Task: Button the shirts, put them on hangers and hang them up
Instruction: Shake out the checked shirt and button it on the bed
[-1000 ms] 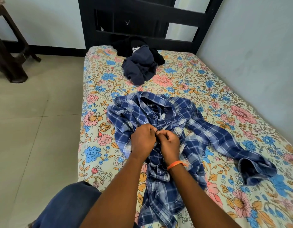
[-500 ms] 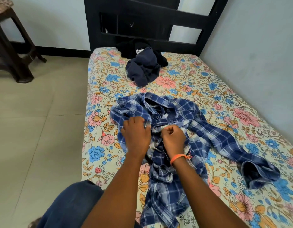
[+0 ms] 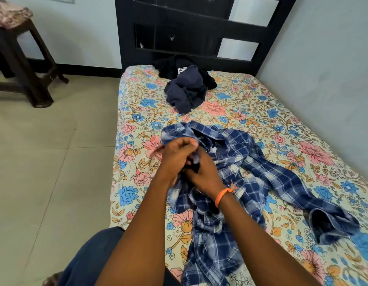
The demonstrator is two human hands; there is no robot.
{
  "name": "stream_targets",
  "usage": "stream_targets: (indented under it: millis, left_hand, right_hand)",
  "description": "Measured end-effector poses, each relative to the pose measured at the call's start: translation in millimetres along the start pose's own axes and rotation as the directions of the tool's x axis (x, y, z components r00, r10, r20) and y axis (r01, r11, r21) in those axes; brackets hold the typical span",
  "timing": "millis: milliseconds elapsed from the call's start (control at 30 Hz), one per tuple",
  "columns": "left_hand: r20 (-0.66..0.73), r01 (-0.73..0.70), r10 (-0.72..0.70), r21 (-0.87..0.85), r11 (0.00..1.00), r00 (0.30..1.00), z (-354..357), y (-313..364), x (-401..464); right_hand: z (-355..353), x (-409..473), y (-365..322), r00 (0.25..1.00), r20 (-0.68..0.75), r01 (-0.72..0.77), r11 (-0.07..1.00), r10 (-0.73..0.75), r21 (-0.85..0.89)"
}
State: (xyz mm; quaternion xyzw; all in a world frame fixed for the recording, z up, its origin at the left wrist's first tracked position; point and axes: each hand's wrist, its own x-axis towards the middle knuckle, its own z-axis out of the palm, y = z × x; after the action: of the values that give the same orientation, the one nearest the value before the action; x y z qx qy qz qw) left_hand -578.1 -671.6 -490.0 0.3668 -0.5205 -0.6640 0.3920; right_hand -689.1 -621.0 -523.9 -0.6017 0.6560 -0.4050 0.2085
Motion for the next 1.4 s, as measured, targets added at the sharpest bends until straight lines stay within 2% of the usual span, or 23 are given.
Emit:
stream_targets:
  millis: [33,67,100,133,200,233,267,300,367,433,467,533,567,633,667,733,833,1000,1067,1133,1233,1333,1400]
  left_hand:
    - [0.042,-0.013,0.014,-0.013,1.0,0.999,0.7,2.1,-2.4]
    - [0.013,-0.026,0.026,0.004,1.0,1.0,0.1,1.7,-4.1]
    - [-0.08,-0.014,0.024,0.122,0.992,0.996,-3.4,-4.0,-3.2]
    - [-0.176,0.04,0.023,0.348,0.937,0.984,-7.7,-10.8,-2.5]
    - [-0.211,0.231,-0.102,0.784,0.576,0.972,-16.3,-28.0,-4.6]
    - [-0.199,0.269,-0.211,0.879,0.393,0.957,-17.7,-34.3,-7.4]
    - [-0.181,0.266,-0.288,0.919,0.29,0.94,-17.3,-36.6,-11.3]
    - [-0.138,0.234,-0.337,0.935,0.266,0.931,-15.8,-38.1,-13.6]
    - [0.036,0.118,-0.384,0.921,0.371,0.923,-8.4,-34.6,-19.1]
    - [0.163,0.063,-0.334,0.816,0.575,0.928,-0.5,-31.5,-23.5]
    - [0.162,0.066,-0.274,0.743,0.666,0.948,2.0,-31.5,-24.4]
    - [0.069,0.083,-0.147,0.567,0.819,0.987,5.9,-29.1,-26.4]
    - [0.037,0.088,-0.119,0.461,0.883,0.992,8.4,-25.0,-28.8]
    - [0.042,0.059,-0.072,0.254,0.965,0.997,14.5,-11.3,-33.6]
    - [0.051,0.029,-0.038,0.162,0.986,0.998,17.0,-3.5,-36.7]
    - [0.031,-0.011,0.012,-0.039,0.999,0.999,17.1,7.8,-40.5]
    - [0.021,0.013,-0.007,-0.28,0.96,1.0,6.4,16.3,-41.7]
    - [0.078,0.09,-0.073,-0.253,0.963,0.994,1.1,16.6,-43.4]
    - [0.164,0.099,-0.061,-0.229,0.968,0.985,3.8,15.4,-46.2]
    - [0.22,0.087,-0.037,-0.218,0.972,0.975,3.7,12.9,-47.9]
    - [0.221,0.045,-0.044,-0.002,0.999,0.974,-2.7,7.1,-44.7]
    - [0.237,0.035,-0.096,0.248,0.968,0.967,1.9,-10.4,-44.7]
    - [0.236,0.026,-0.095,0.28,0.96,0.967,11.7,-20.7,-49.7]
  right_hand:
    - [-7.1,-2.9,0.5,0.989,-0.123,-0.074,0.996,0.08,0.049]
    - [-16.4,-4.1,2.5,0.95,-0.229,-0.169,0.965,0.213,0.199]
    - [-27.2,-6.3,5.1,0.883,-0.279,-0.254,0.883,0.378,0.394]
    - [-37.2,-6.6,10.3,0.8,-0.259,-0.305,0.739,0.542,0.601]
    - [-58.0,-8.3,12.9,0.638,-0.153,-0.305,0.43,0.755,0.85]
    - [-65.3,-9.8,17.2,0.575,-0.106,-0.287,0.322,0.811,0.902]
    - [-68.7,-11.6,23.2,0.531,-0.075,-0.272,0.253,0.844,0.928]
    - [-71.2,-14.8,25.5,0.504,-0.055,-0.275,0.22,0.862,0.936]
    - [-71.7,-19.6,34.1,0.461,-0.041,-0.271,0.184,0.887,0.945]
    - [-70.6,-22.9,36.6,0.439,-0.042,-0.293,0.187,0.898,0.938]
    - [-68.2,-23.8,35.0,0.433,-0.076,-0.32,0.232,0.898,0.919]
    - [-60.0,-26.8,22.2,0.463,-0.232,-0.36,0.421,0.855,0.833]
    - [-54.8,-30.8,12.8,0.511,-0.34,-0.365,0.558,0.789,0.746]
    - [-46.7,-42.6,-12.1,0.693,-0.508,-0.267,0.837,0.512,0.478]
    - [-42.9,-47.9,-22.9,0.803,-0.489,-0.193,0.924,0.341,0.329]
    - [-34.8,-55.8,-34.4,0.949,-0.282,-0.123,0.989,0.142,0.085]
    - [-26.6,-61.1,-33.1,0.984,-0.071,-0.167,0.984,0.163,-0.054]
    - [-22.9,-64.3,-36.3,0.985,0.074,-0.17,0.959,0.157,0.225]
    - [-22.4,-60.3,-37.1,0.984,-0.029,-0.158,0.944,0.173,0.289]
    - [-28.0,-56.3,-36.5,0.934,-0.193,-0.197,0.885,0.3,0.421]
    - [-48.7,-47.9,-38.2,0.849,-0.233,-0.214,0.711,0.475,0.669]
    - [-67.7,-40.0,-44.8,0.879,-0.129,-0.19,0.586,0.458,0.788]
    - [-72.2,-36.6,-46.3,0.898,-0.063,-0.172,0.479,0.436,0.861]
